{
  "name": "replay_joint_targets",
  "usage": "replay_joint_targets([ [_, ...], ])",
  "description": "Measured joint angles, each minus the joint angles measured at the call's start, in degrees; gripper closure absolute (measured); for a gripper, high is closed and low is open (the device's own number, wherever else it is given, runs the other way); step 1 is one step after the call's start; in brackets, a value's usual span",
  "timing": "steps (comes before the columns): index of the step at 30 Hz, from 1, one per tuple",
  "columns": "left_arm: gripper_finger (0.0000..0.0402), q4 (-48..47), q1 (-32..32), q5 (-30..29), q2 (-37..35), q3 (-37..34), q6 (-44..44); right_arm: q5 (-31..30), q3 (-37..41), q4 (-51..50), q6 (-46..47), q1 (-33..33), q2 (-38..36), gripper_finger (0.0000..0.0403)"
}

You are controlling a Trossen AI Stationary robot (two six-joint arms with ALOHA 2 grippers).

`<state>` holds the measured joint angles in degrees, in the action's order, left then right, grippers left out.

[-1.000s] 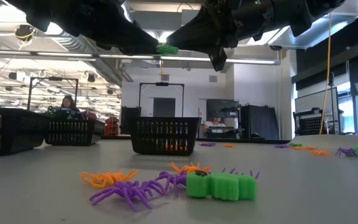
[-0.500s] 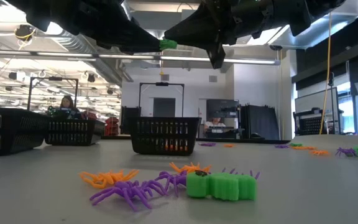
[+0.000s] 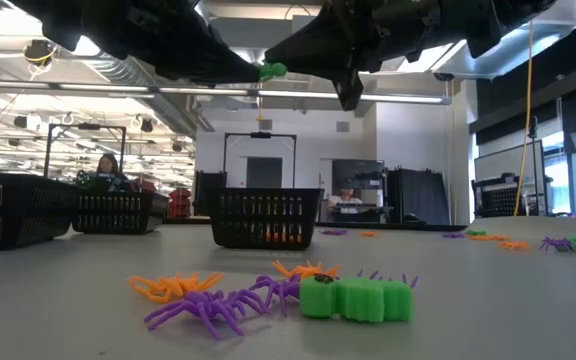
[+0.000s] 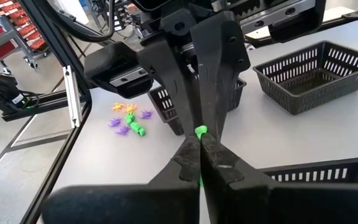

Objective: Sort Halloween decoration
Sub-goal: Put the green alien toy into the top left black basket

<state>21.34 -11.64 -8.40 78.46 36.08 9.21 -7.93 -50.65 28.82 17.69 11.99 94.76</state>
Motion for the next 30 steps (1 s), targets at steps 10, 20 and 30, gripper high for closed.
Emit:
replay_joint_targets([
  [10,0.0401,-3.5,0.0,-2.8,0.0,0.0,-0.2,-0.7,0.0,-0.7,-1.8,0.0,0.0,0.0358],
  [20,0.0401,-11.0,0.1,-15.0,-0.6,0.0,-3.2,-0.7,0.0,-5.1,-3.7,0.0,-2.4,0.0288],
  [30,0.0401,-33.8,5.6,-42.1,-6.0,0.0,-25.3,-1.5,0.0,-8.7,-3.7,0.0,-2.9,0.0285],
])
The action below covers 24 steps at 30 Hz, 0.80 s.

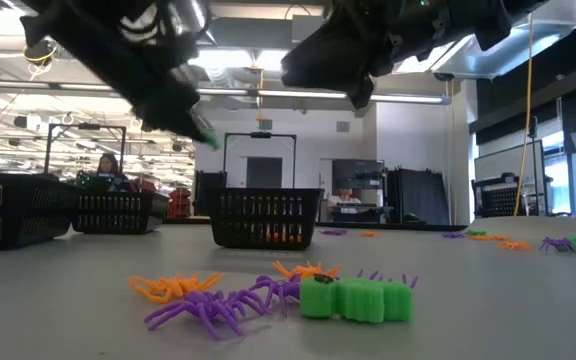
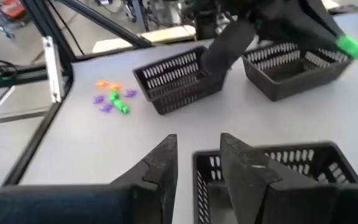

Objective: Sort Halloween decoration
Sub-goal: Put the green alien toy into the top left black basket

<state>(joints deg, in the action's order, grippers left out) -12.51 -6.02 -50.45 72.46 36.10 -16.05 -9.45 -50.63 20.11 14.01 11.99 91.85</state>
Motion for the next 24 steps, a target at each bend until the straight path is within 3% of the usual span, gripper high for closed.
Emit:
replay_joint_targets([
  [5,0.0401,-16.6,5.3,3.4,-2.2,0.0,-14.4,-0.6,0.0,-1.1,0.6,0.0,0.0,0.0285],
  [8,0.0401,-21.8,7.7,6.6,-2.1,0.0,-20.1,-0.6,0.0,-1.1,0.6,0.0,0.0,0.0285],
  [12,0.0389,-21.6,9.4,6.8,-1.6,0.0,-22.7,-0.6,0.0,-0.6,0.7,0.0,0.0,0.0286],
  [24,0.0280,-21.3,9.6,6.6,-1.6,0.0,-20.4,-0.6,0.0,-0.6,0.7,0.0,0.0,0.0286],
])
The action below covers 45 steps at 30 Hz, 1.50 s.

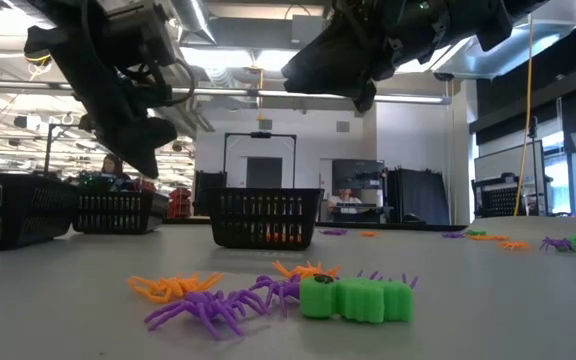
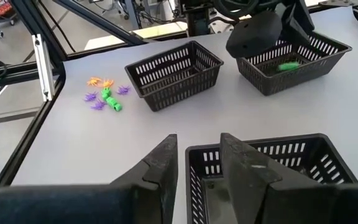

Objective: Sort Halloween decoration
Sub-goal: Put the green alien toy into the top left black basket

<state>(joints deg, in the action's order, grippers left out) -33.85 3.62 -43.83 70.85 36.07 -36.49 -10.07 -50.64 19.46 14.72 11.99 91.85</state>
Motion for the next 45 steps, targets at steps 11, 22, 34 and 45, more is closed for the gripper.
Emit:
replay_joint_targets([
  [11,0.0289,14.3,-2.5,3.3,-0.5,0.0,12.2,-15.1,0.0,-8.2,-1.0,-0.1,0.0,0.0286],
  [22,0.0315,28.6,-8.3,7.4,-0.5,0.0,24.8,-26.0,-0.1,-31.6,12.5,-3.7,0.0,0.0286],
  [34,0.0351,32.0,-9.5,7.3,-3.1,-2.1,26.7,-31.4,3.6,-48.7,25.0,-5.6,-4.0,0.0286],
  [45,0.0369,50.3,-9.7,16.5,-19.8,-15.4,33.1,-20.1,14.1,-49.4,25.8,-5.3,-20.0,0.0286],
])
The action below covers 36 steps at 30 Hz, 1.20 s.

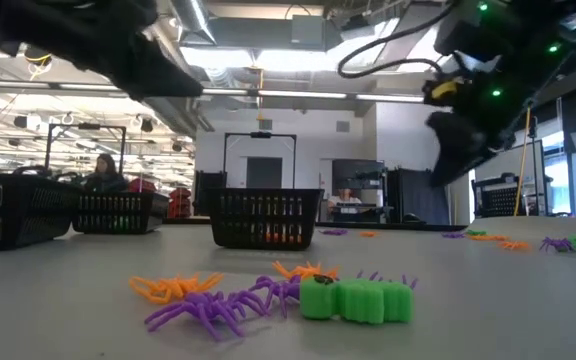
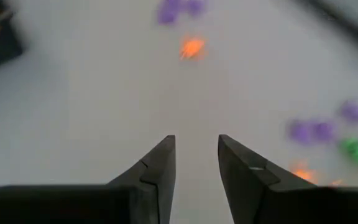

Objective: Sort Halloween decoration
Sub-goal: Put the green alien toy into the top left black basket

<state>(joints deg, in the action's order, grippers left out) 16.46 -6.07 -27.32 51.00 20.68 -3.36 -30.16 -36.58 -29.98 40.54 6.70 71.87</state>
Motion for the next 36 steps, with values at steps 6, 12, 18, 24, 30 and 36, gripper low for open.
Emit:
replay_joint_targets([
  [6,0.0370,3.8,0.0,0.8,-4.7,-1.9,1.0,10.6,1.9,-0.8,0.1,6.5,-1.9,0.0286],
  [12,0.0370,5.4,0.0,2.6,-5.0,-1.9,1.1,19.7,-1.9,-13.4,3.1,11.0,-1.9,0.0286],
  [18,0.0370,6.1,0.0,2.6,-4.9,-1.9,1.1,18.4,-8.4,-34.5,5.7,15.3,-2.0,0.0286],
  [24,0.0370,6.0,0.0,3.3,-4.9,-1.9,1.0,22.3,-7.5,-35.9,5.5,16.2,-3.1,0.0286],
  [30,0.0370,6.0,0.0,5.6,-4.9,-1.9,0.5,20.8,-4.8,-34.7,3.8,14.6,-3.6,0.0286],
  [36,0.0370,6.0,0.0,7.0,-4.9,-1.9,0.5,23.4,-0.1,-28.5,-2.1,8.0,-3.6,0.0286],
])
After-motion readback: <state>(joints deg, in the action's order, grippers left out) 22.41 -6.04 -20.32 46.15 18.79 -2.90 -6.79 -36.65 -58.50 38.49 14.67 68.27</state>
